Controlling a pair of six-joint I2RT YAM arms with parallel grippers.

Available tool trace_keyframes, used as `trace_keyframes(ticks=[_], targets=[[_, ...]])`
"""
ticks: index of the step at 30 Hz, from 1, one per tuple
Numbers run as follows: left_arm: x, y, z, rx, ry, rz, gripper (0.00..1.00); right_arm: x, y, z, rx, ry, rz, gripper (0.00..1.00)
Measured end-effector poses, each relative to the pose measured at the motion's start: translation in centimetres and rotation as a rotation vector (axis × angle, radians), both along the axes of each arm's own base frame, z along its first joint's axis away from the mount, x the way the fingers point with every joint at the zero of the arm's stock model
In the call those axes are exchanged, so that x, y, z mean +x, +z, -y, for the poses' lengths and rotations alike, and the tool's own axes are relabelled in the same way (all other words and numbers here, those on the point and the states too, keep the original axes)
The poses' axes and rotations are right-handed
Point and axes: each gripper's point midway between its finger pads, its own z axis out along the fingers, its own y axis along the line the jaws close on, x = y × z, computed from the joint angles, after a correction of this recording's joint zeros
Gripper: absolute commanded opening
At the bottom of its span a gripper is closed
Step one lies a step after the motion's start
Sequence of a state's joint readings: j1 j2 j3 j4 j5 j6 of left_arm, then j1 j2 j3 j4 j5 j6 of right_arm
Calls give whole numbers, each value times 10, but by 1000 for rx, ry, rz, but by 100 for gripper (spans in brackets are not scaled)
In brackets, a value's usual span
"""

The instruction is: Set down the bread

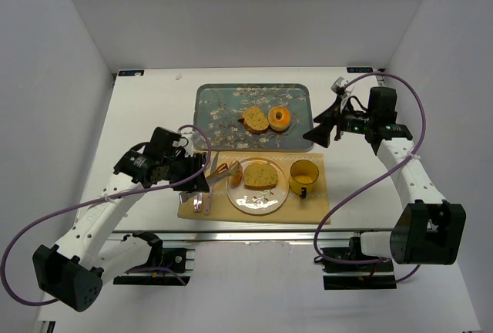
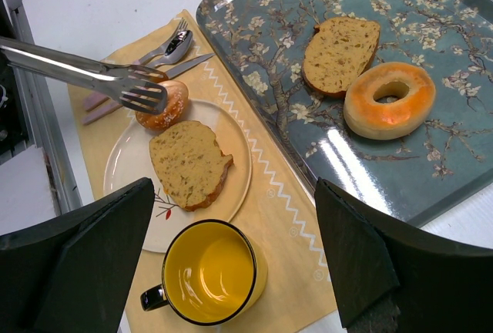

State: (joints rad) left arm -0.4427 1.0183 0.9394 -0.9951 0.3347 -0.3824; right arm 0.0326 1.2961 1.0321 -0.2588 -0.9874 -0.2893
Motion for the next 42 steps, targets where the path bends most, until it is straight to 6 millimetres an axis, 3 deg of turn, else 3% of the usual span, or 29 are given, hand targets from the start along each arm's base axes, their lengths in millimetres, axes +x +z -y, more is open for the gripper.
trace_keyframes(ticks=[16,30,34,38,42], targets=[[2,9,-4,17,6,20,51,0,0,0,2,3,0,89],[34,53,-13,65,61,190,42,0,0,0,2,3,0,89],[59,52,-30,131,119,237,38,0,0,0,2,4,1,89],[104,41,-79,170,285,278,37,-1,1,-1,5,9,1,89],[137,18,-122,231,395,321,40,-2,1,-1,9,14,0,89]])
